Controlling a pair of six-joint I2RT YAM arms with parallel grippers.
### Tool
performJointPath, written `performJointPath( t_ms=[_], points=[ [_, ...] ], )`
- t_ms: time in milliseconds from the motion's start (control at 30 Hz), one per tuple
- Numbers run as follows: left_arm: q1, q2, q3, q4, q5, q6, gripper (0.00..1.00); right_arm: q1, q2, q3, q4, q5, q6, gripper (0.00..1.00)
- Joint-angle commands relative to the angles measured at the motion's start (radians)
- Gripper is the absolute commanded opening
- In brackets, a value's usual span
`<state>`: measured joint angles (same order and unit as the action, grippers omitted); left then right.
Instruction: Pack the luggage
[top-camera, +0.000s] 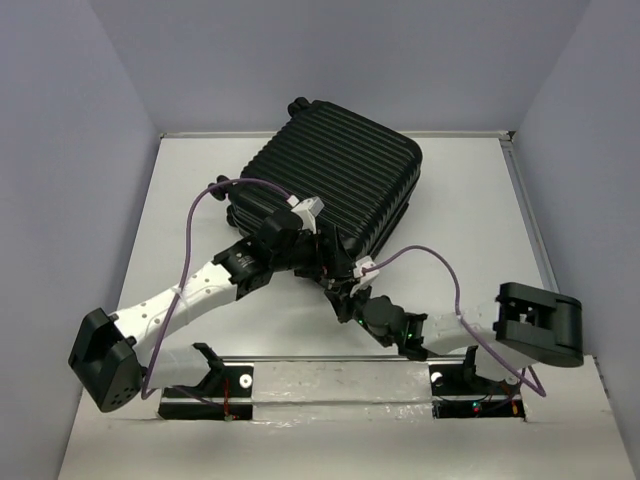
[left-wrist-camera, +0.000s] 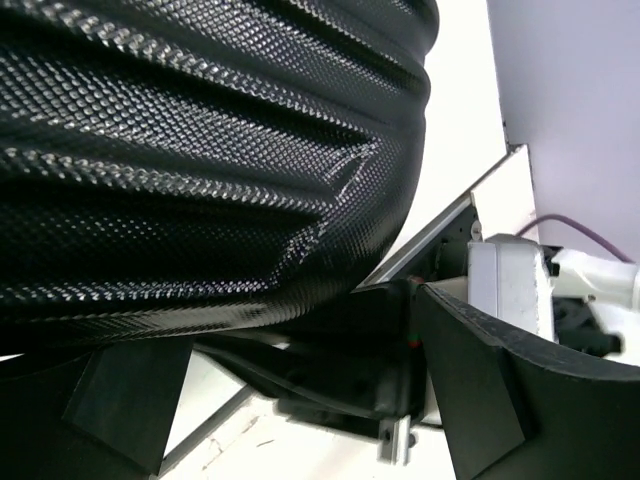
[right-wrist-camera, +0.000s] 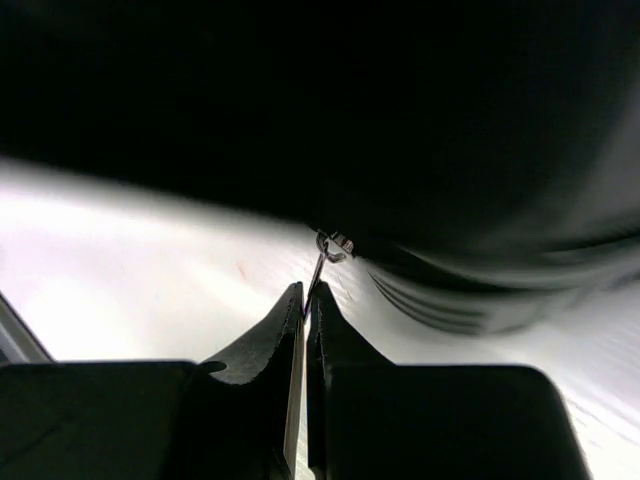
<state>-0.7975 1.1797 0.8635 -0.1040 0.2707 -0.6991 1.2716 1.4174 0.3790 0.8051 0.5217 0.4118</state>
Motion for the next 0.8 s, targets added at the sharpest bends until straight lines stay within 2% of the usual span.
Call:
performJointPath(
  t_ms=[0, 133, 233, 333, 433, 567, 600, 700, 767],
  points=[
    [0.011, 0.047, 0.153, 0.395, -0.056, 0.007, 0.99, 0.107, 0.202, 0.083, 0.319, -0.177, 0.03, 0.07],
    [0.007, 0.054, 0.176, 0.379, -0.045, -0.005, 0.99, 0.117, 0.299, 0.116, 0.432, -0.076, 0.068, 0.07],
    [0.018, 0.017, 0.207, 0.305, -0.079, 0.018, 0.99, 0.117, 0.304, 0.052, 0.477, -0.035, 0.143, 0.07],
    [0.108, -0.043, 0.206, 0.273, -0.074, -0.004, 0.99, 0.117, 0.279, -0.011, 0.434, 0.004, 0.193, 0.07],
    [0.277, -0.107, 0.17, 0.285, -0.016, -0.075, 0.99, 0.117, 0.252, -0.041, 0.418, 0.004, 0.199, 0.07],
    [0.495, -0.161, 0.148, 0.224, -0.002, -0.069, 0.99, 0.117, 0.224, -0.048, 0.387, 0.001, 0.186, 0.07],
    [0.588, -0.163, 0.125, 0.218, 0.037, -0.073, 0.99, 0.117, 0.221, -0.051, 0.385, 0.006, 0.185, 0.07],
    [0.757, -0.14, 0.073, 0.231, 0.112, -0.091, 0.99, 0.117, 0.21, -0.061, 0.384, 0.012, 0.185, 0.07],
    [0.826, -0.121, 0.048, 0.259, 0.142, -0.108, 0.99, 0.117, 0.207, -0.065, 0.382, 0.008, 0.183, 0.07]
  ],
)
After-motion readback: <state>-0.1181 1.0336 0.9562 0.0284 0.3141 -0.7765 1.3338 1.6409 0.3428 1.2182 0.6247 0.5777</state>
